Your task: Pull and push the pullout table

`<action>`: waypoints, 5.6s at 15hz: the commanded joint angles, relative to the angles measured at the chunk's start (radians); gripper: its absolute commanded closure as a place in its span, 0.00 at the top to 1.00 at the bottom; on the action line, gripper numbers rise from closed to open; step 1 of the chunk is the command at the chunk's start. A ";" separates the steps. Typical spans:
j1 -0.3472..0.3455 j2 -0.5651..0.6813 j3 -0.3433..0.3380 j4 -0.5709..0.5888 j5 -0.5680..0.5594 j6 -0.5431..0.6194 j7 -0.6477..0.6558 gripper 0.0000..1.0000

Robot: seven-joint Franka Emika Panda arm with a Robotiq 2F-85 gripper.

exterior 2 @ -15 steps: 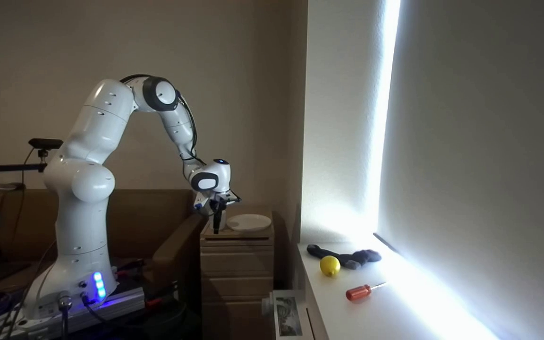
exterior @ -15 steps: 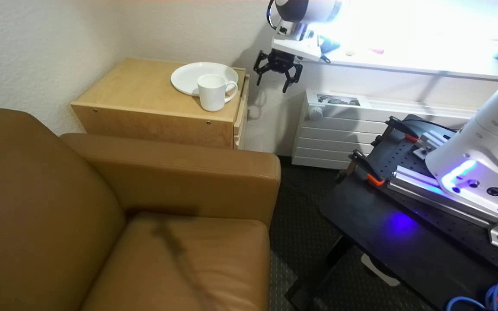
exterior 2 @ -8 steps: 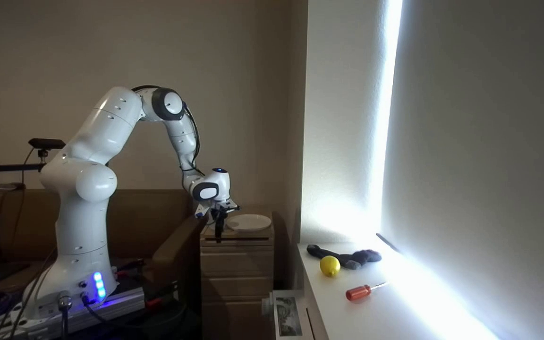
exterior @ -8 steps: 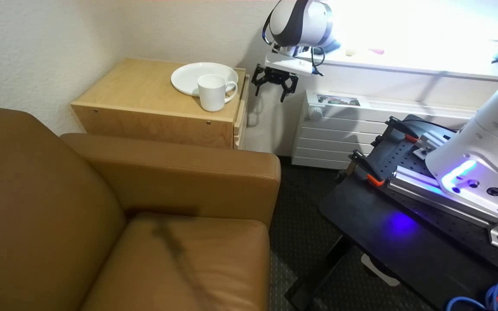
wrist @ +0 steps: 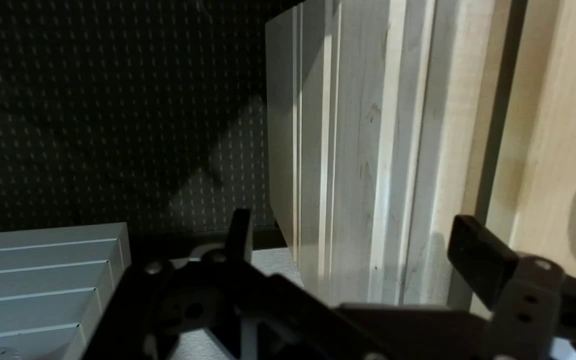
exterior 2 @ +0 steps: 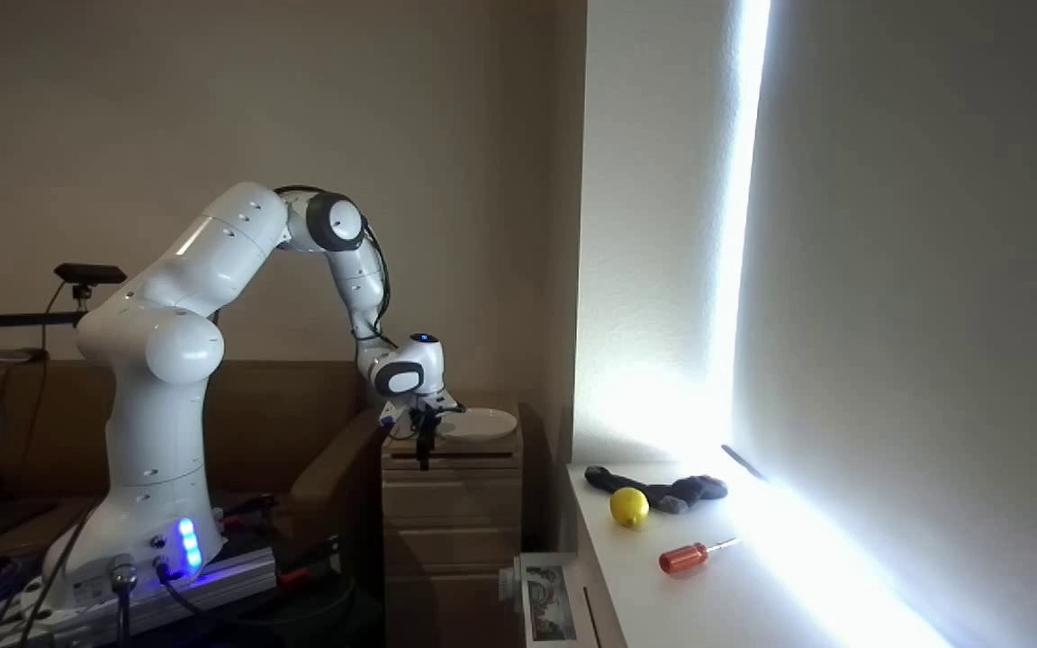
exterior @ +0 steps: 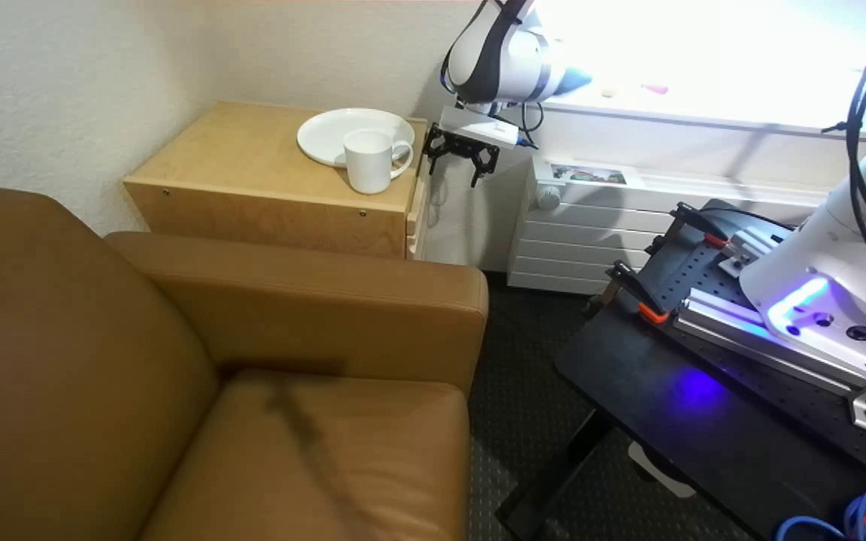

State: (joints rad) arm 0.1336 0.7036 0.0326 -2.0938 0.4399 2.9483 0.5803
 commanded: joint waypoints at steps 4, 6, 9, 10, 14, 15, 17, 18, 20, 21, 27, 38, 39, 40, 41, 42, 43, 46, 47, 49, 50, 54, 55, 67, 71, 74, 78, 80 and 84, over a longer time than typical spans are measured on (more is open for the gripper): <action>-0.045 0.070 0.035 0.068 0.023 0.022 -0.021 1.00; -0.068 0.097 0.051 0.097 0.032 0.024 -0.027 1.00; -0.128 0.140 0.107 0.139 0.067 0.019 -0.046 1.00; -0.157 0.153 0.137 0.154 0.081 0.013 -0.061 1.00; -0.255 0.198 0.248 0.201 0.152 -0.002 -0.122 1.00; -0.264 0.208 0.253 0.208 0.160 -0.003 -0.135 1.00; -0.257 0.218 0.244 0.207 0.160 -0.002 -0.153 1.00; -0.241 0.219 0.228 0.200 0.149 -0.007 -0.159 1.00; -0.231 0.190 0.212 0.183 0.159 -0.005 -0.142 1.00; -0.231 0.190 0.212 0.183 0.158 -0.005 -0.144 1.00; -0.192 0.171 0.147 0.162 0.132 -0.024 -0.129 1.00; -0.258 0.080 0.151 0.101 0.240 0.038 -0.158 1.00; -0.291 0.068 0.209 0.094 0.285 0.088 -0.189 1.00; -0.332 0.053 0.282 0.081 0.310 0.139 -0.224 1.00; -0.355 0.052 0.339 0.080 0.326 0.182 -0.257 1.00; -0.368 0.052 0.380 0.076 0.322 0.195 -0.277 1.00; -0.380 0.049 0.413 0.069 0.317 0.199 -0.287 1.00; -0.341 0.060 0.385 0.098 0.293 0.172 -0.247 1.00; -0.338 0.060 0.390 0.090 0.293 0.177 -0.248 1.00; -0.265 0.013 0.278 0.064 0.291 0.081 -0.214 1.00; -0.243 0.007 0.239 0.056 0.282 0.056 -0.208 1.00; -0.193 0.034 0.161 0.087 0.271 0.011 -0.225 1.00; -0.181 0.033 0.141 0.088 0.266 0.001 -0.219 1.00; -0.069 0.088 0.030 0.104 0.183 0.000 -0.118 1.00; -0.069 0.132 0.045 0.141 0.192 0.051 -0.123 1.00; -0.060 0.167 0.061 0.170 0.189 0.078 -0.124 1.00; -0.059 0.216 0.087 0.215 0.183 0.084 -0.133 1.00; -0.053 0.221 0.084 0.215 0.177 0.102 -0.138 1.00; -0.048 0.227 0.075 0.217 0.167 0.093 -0.127 1.00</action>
State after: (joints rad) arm 0.0824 0.8747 0.0952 -1.9251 0.6208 3.0231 0.4485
